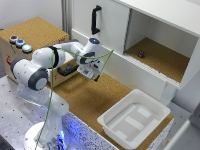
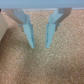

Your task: Grasp the drawer handle and close it

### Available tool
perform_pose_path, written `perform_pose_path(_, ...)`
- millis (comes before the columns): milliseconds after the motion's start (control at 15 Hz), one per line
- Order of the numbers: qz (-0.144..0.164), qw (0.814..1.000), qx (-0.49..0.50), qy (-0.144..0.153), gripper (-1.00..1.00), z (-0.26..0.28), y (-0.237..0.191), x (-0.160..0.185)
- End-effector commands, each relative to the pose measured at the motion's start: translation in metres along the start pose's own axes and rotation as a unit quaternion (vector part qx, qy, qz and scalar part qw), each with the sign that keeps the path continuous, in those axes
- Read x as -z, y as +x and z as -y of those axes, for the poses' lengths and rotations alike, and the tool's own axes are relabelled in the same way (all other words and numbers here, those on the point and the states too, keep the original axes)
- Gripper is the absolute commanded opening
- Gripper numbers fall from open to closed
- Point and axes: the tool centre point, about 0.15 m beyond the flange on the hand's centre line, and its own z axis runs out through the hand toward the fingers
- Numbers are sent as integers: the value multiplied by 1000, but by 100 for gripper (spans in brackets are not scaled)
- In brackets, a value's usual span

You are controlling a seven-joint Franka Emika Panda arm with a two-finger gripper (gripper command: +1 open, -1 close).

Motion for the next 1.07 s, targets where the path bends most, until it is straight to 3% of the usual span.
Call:
perform_pose_path(0, 20, 1000, -2, -9, -100, 34, 24, -12)
perform_pose_path(267, 29, 999, -10, -19, -100, 85, 18, -20)
perform_pose_path(667, 9, 996, -66, -57, -100, 147, 20, -6)
perform_pose_path(1000, 14, 997, -67, -35, -100, 192, 15, -20)
